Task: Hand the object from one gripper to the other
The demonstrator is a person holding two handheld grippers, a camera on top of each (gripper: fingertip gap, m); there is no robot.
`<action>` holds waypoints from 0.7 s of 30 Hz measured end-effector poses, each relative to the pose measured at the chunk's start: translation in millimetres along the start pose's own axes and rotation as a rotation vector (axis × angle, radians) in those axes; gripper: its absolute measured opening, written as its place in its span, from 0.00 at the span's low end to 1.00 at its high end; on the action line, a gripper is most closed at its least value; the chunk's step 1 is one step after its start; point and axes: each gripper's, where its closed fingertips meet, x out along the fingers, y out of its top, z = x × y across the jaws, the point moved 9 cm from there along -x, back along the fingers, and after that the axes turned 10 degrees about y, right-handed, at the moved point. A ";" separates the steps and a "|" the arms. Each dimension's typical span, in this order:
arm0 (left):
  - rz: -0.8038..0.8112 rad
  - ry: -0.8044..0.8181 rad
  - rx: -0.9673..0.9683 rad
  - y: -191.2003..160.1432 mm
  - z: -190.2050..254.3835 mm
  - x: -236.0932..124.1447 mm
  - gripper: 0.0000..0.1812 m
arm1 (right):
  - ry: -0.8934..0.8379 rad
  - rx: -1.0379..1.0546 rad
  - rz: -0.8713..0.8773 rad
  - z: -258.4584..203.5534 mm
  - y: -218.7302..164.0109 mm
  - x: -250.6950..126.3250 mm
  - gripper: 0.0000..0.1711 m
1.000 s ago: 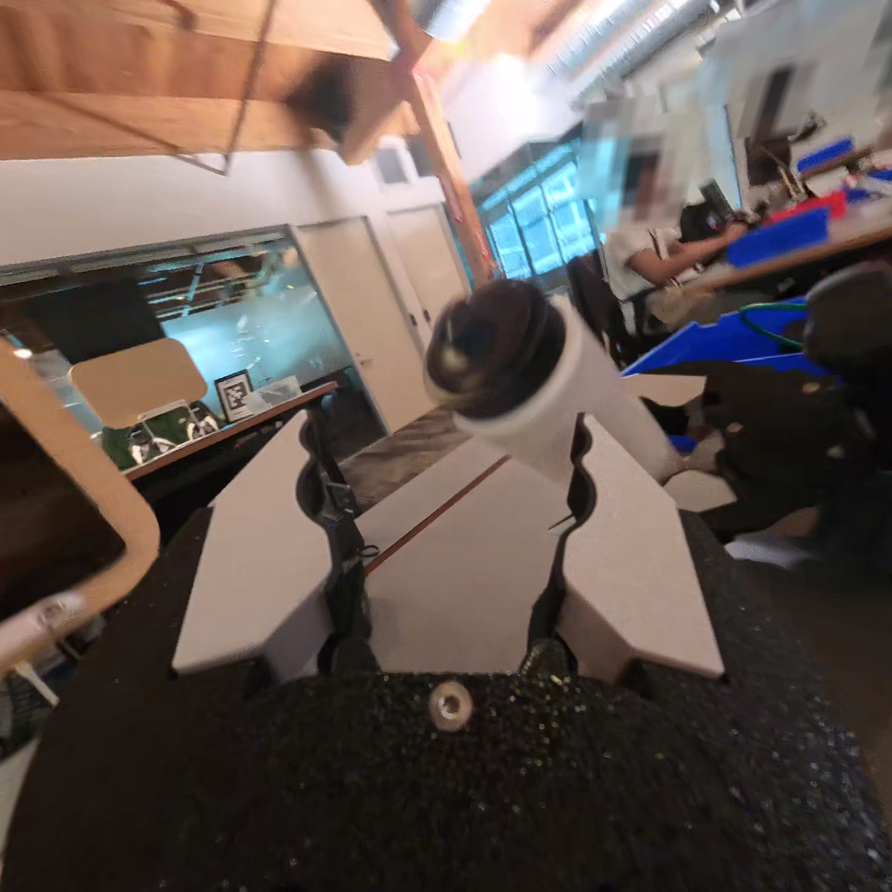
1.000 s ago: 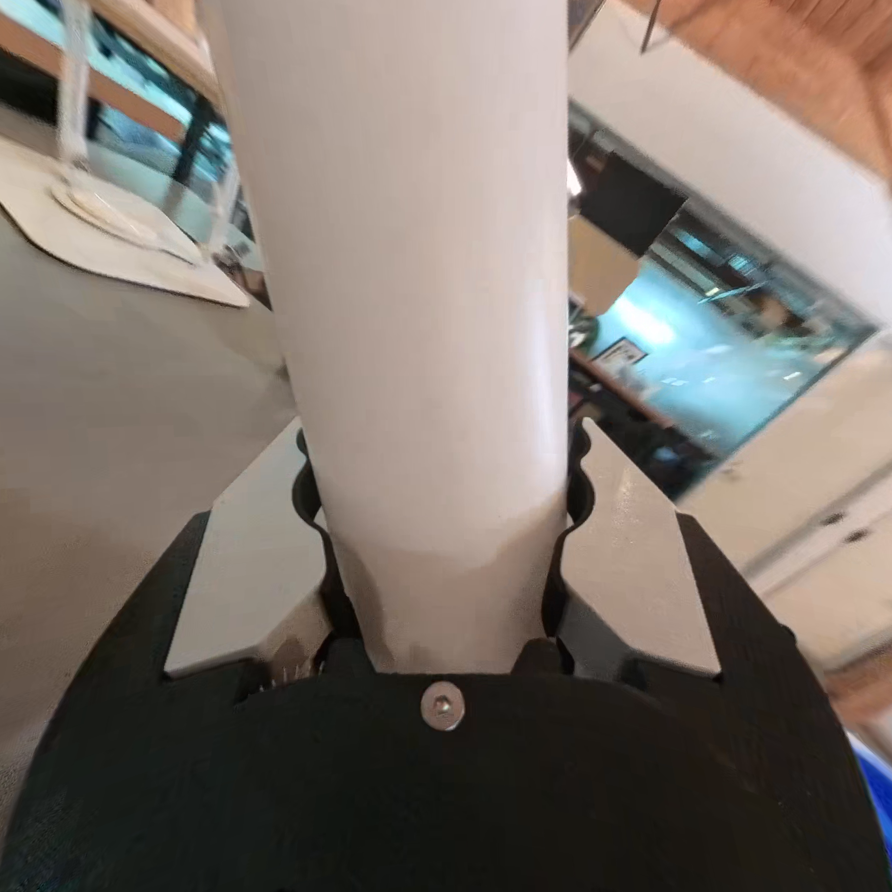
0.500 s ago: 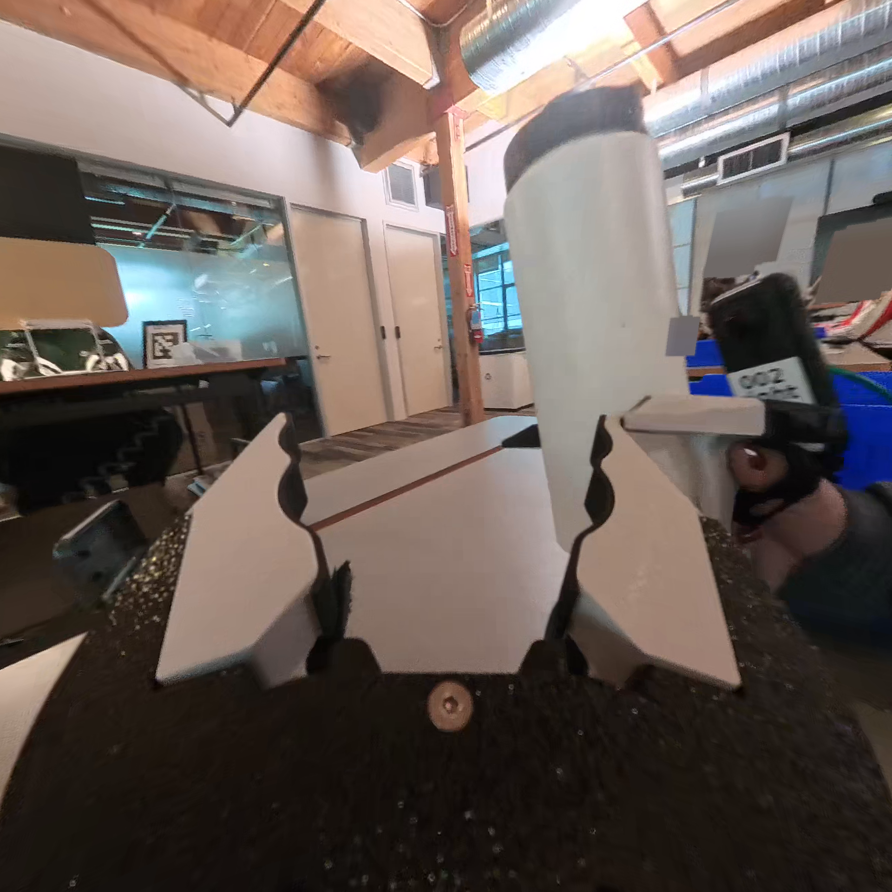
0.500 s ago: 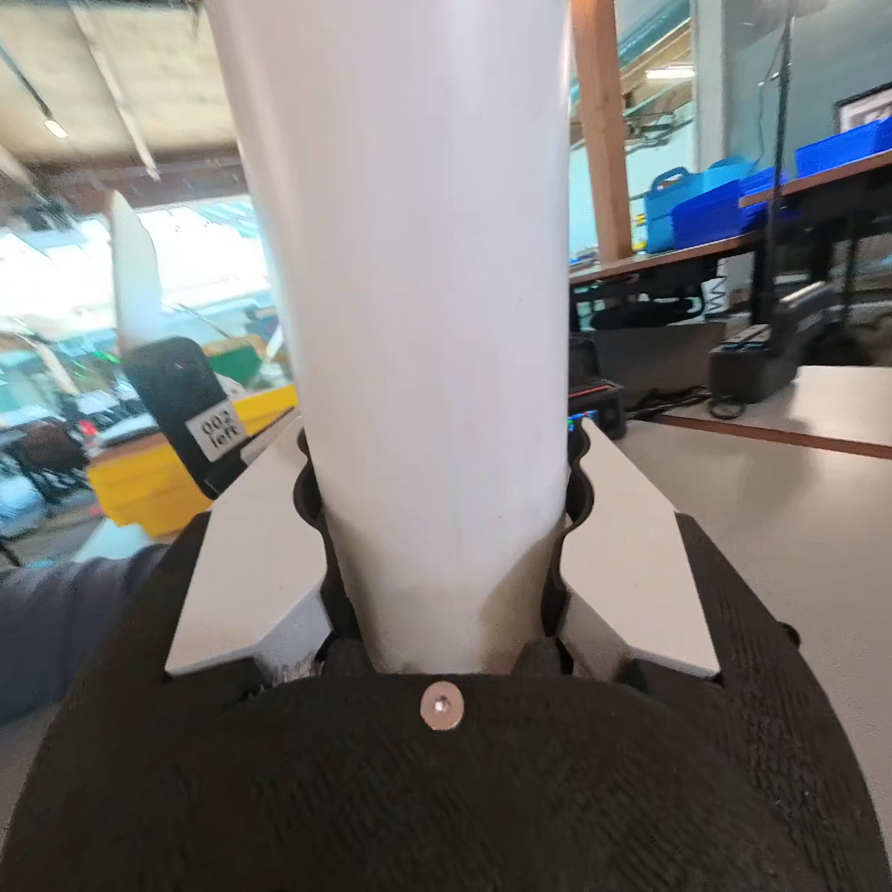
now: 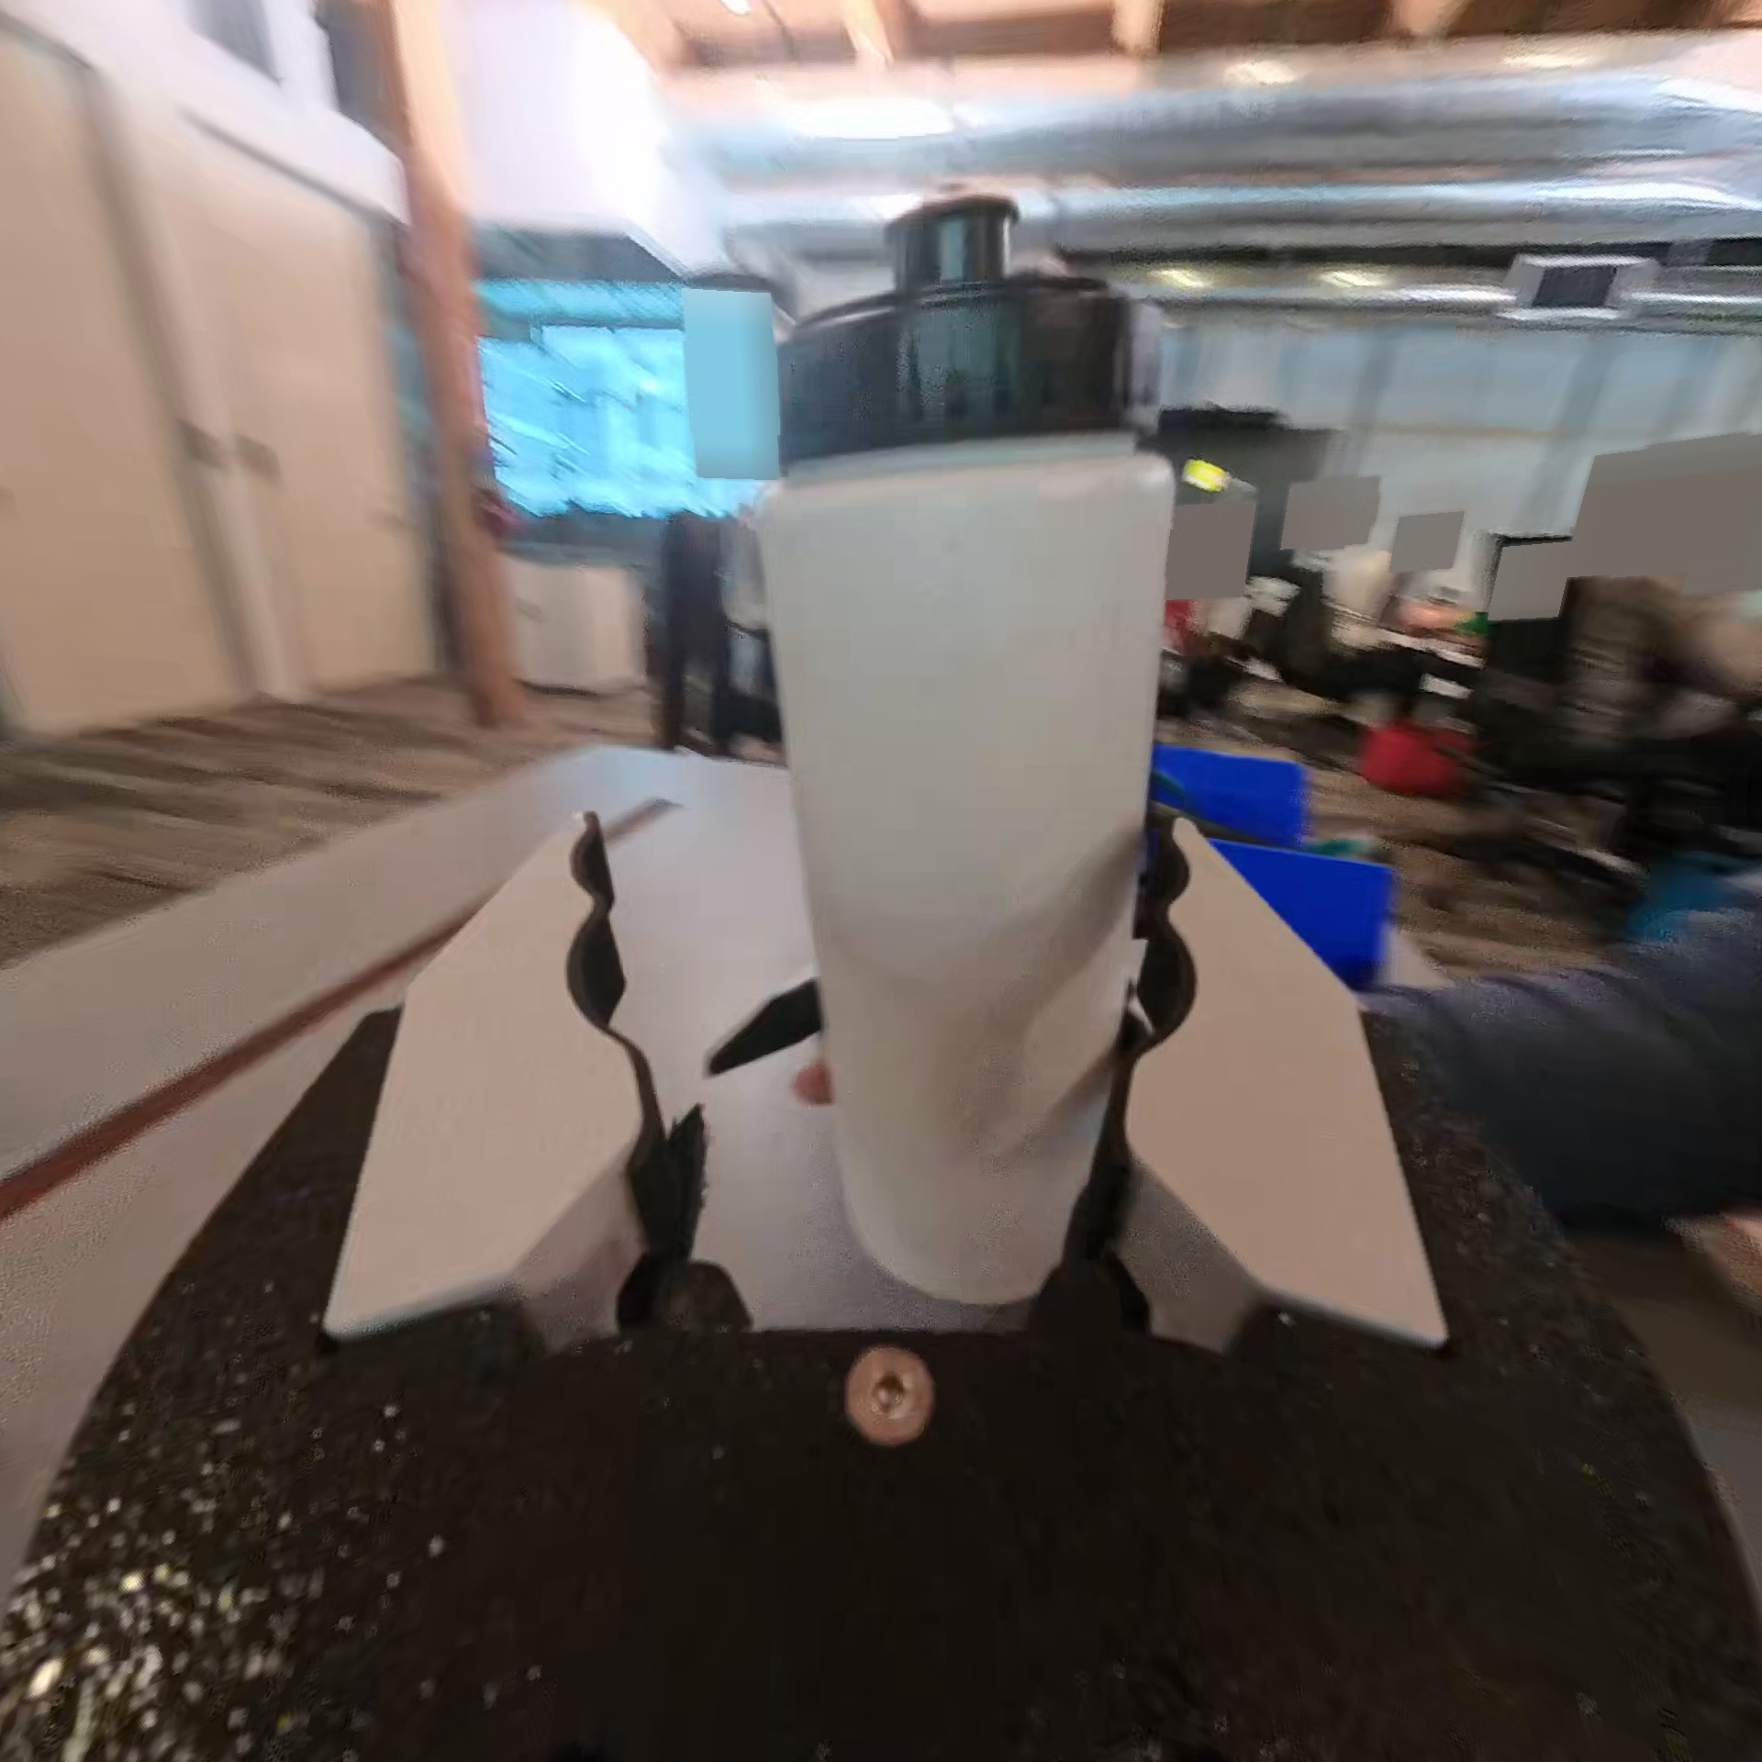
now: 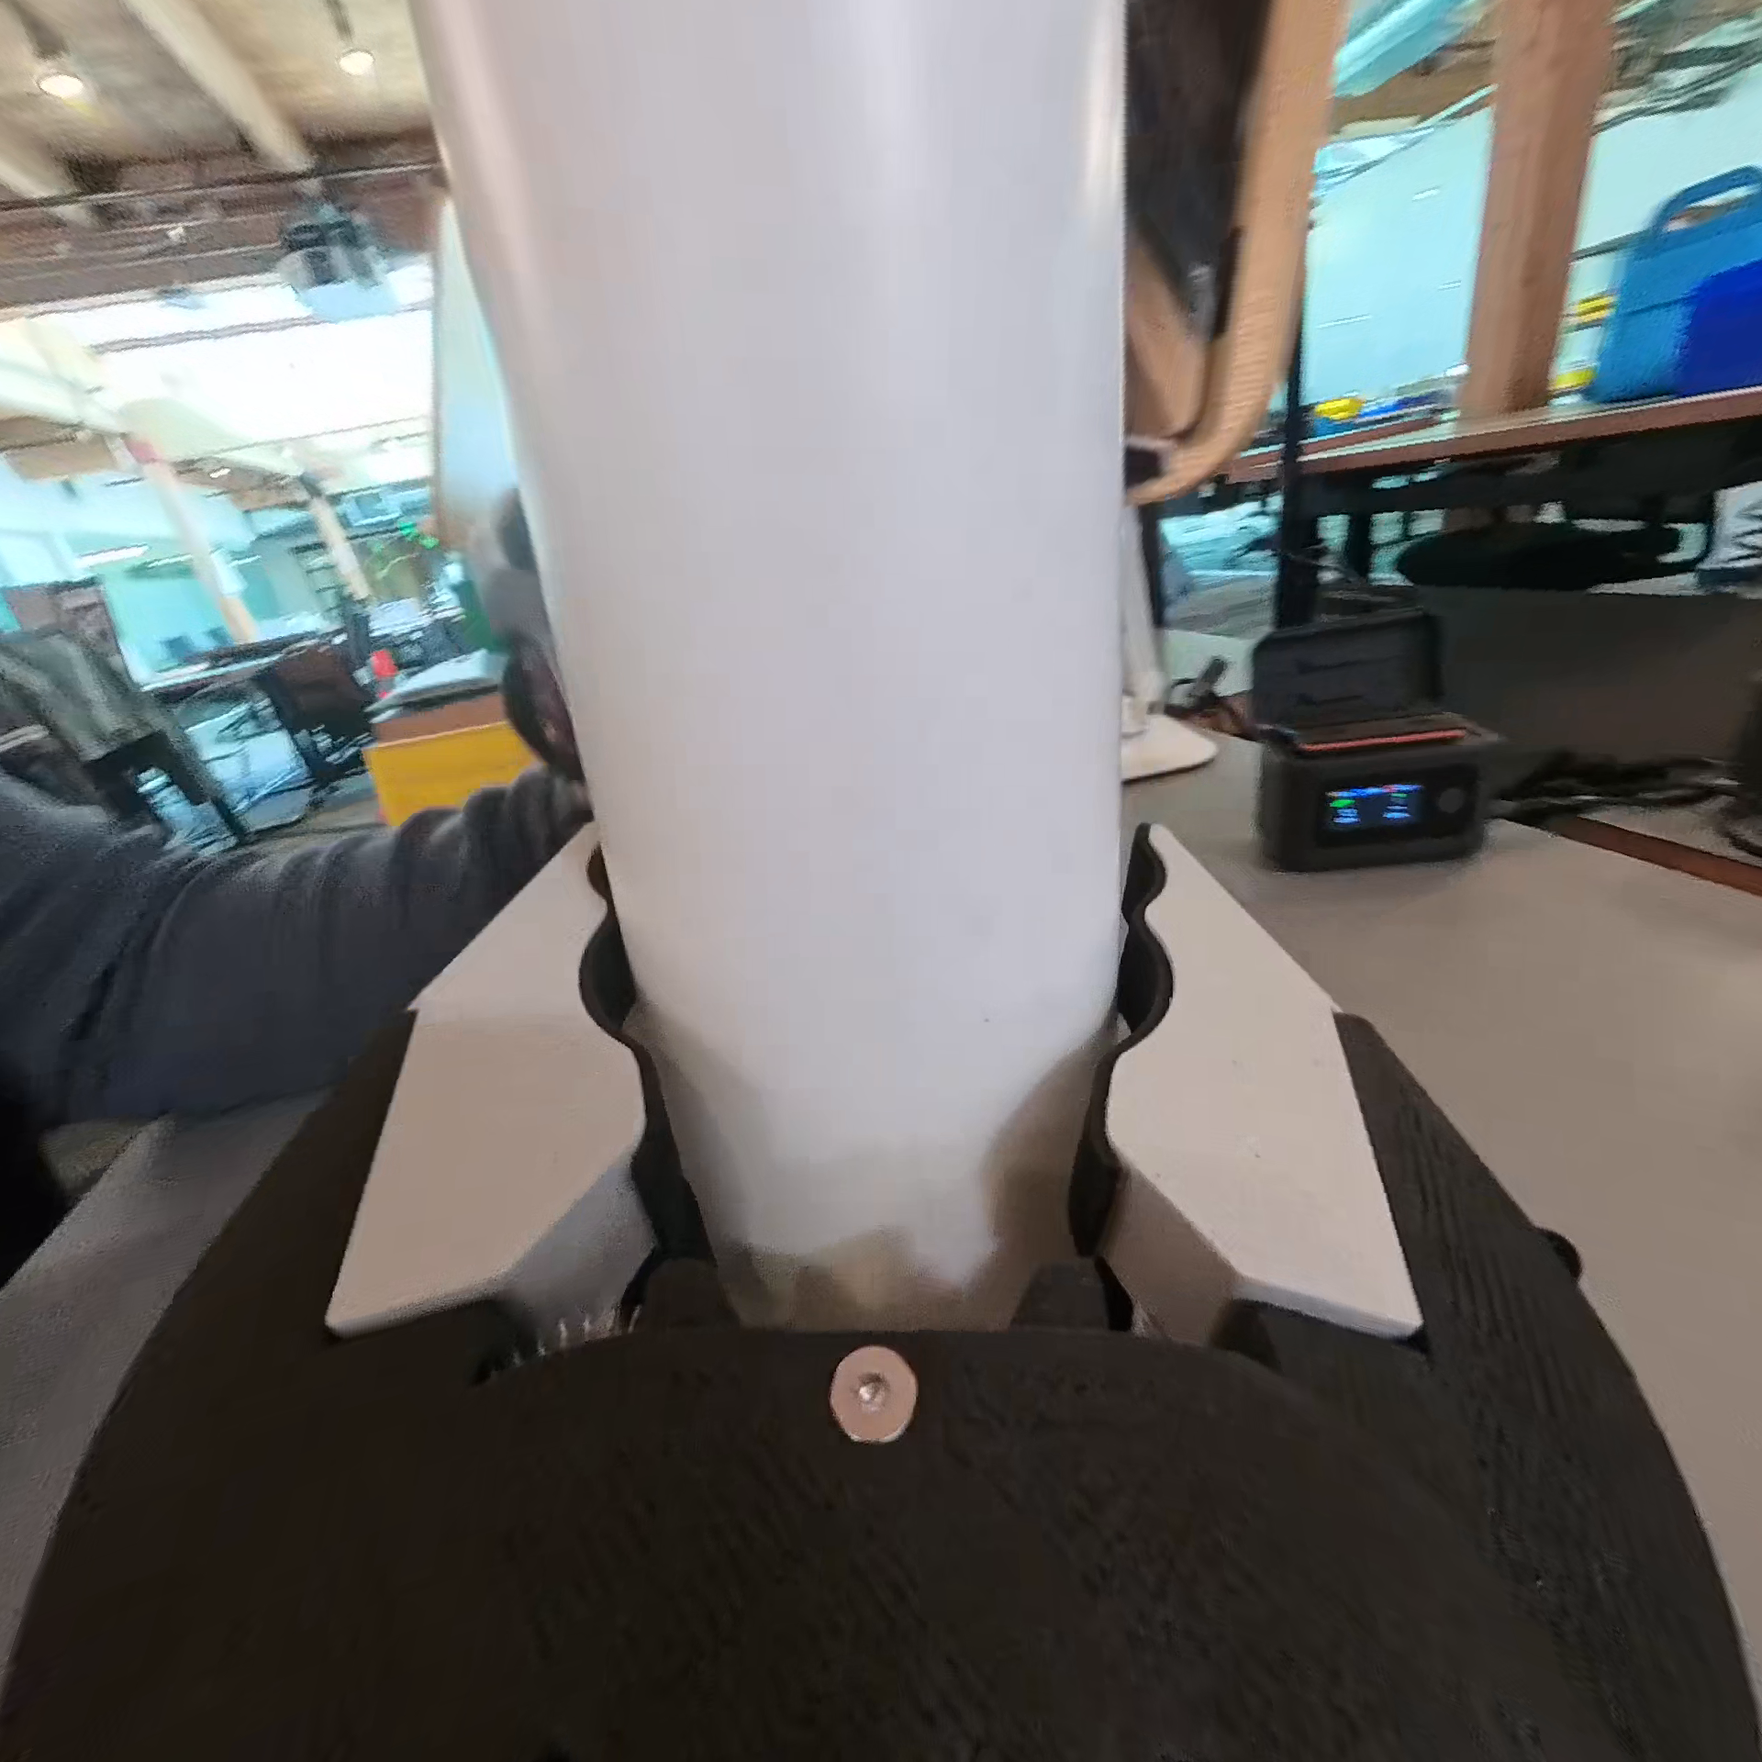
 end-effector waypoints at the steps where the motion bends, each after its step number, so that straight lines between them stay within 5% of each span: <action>1: -0.056 -0.078 -0.038 4.7 2.5 4.5 0.61 | 0.031 0.000 -0.017 -3.3 -0.1 2.5 0.60; 5: -0.190 -0.290 -0.049 10.3 15.6 13.5 0.48 | 0.078 -0.017 -0.091 -11.8 -0.4 11.1 0.60; 9: -0.213 -0.278 0.074 12.6 23.8 14.8 0.48 | 0.068 -0.076 -0.158 -13.8 -3.0 17.6 0.60; 16: -0.054 0.161 0.641 50.0 21.1 -11.9 0.48 | -0.015 0.012 0.101 0.0 50.3 -24.2 0.68; 21: -0.197 0.404 1.053 54.4 21.2 -18.3 0.48 | -0.044 -0.296 -0.025 -31.5 97.7 -1.5 0.70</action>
